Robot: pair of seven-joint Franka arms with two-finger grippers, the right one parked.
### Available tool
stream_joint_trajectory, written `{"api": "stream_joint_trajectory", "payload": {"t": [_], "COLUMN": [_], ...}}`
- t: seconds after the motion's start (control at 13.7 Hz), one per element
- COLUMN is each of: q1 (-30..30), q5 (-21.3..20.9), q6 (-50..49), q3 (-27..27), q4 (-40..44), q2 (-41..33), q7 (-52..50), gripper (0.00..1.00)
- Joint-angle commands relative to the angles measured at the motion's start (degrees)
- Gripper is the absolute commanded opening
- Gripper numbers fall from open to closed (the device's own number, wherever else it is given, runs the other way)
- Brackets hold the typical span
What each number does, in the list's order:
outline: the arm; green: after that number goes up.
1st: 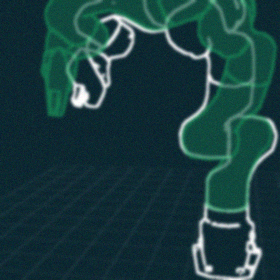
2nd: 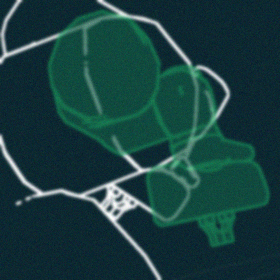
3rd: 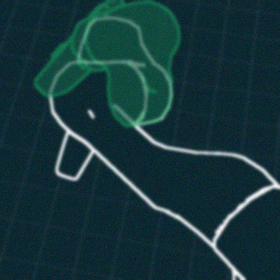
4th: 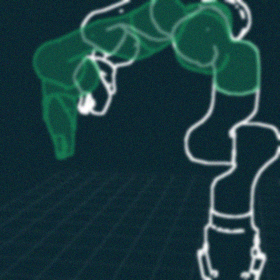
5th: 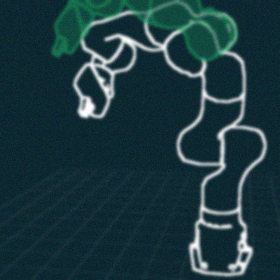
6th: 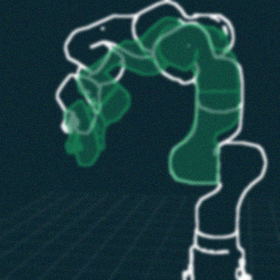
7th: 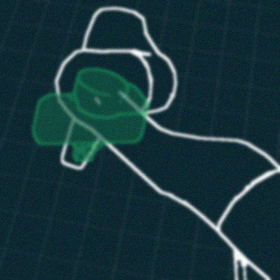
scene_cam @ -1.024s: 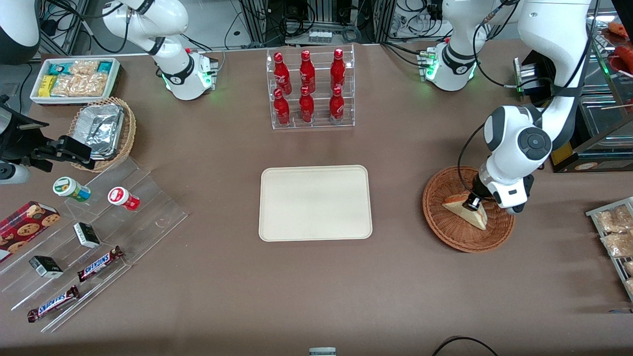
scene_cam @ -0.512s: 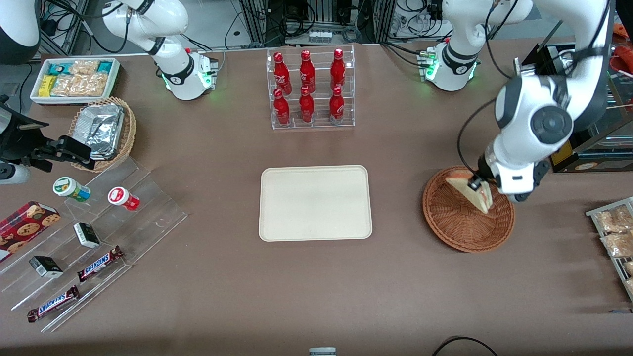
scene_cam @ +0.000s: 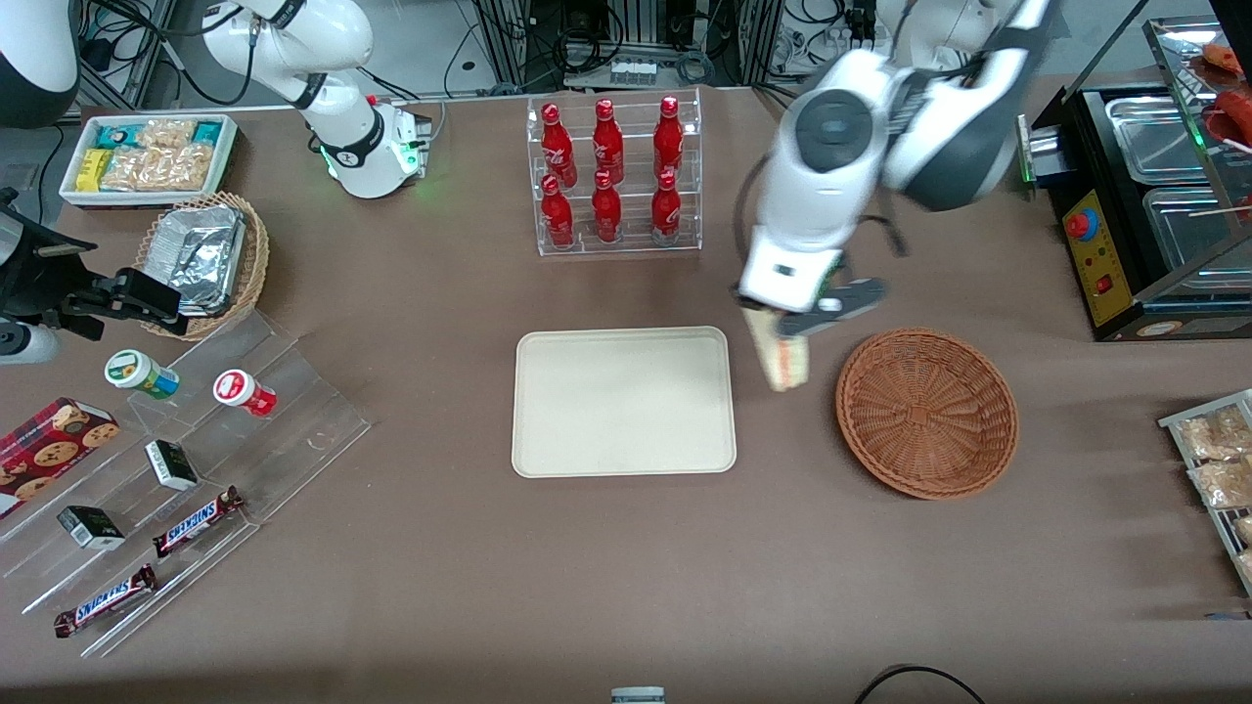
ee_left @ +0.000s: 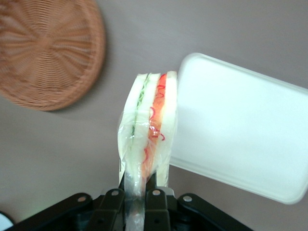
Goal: Place sandwich from basket to tray
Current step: 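Lift the sandwich out of the basket and carry it toward the tray, then lower the sandwich onto the cream tray and open the left gripper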
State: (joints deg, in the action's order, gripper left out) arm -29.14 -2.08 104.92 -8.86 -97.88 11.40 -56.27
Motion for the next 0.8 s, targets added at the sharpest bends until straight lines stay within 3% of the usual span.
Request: {"api": "stream_joint_trajectory", "payload": {"t": [0.0,0.29,0.44,0.73], "q1": [-5.73,-11.81,-12.69,-14.1], "q5": [0.06,-1.43,-3.97,-4.78], "q6": [0.36,6.95,10.28,16.54], "q3": [0.77,1.04,0.95,1.13], "q4": [11.01,18.06,18.6,19.12], "q2": [11.86,22.6,25.5,29.64], "q7": [0.64,-2.78,-4.63,-4.81], "gripper": [0.0,0.0,0.0,0.0]}}
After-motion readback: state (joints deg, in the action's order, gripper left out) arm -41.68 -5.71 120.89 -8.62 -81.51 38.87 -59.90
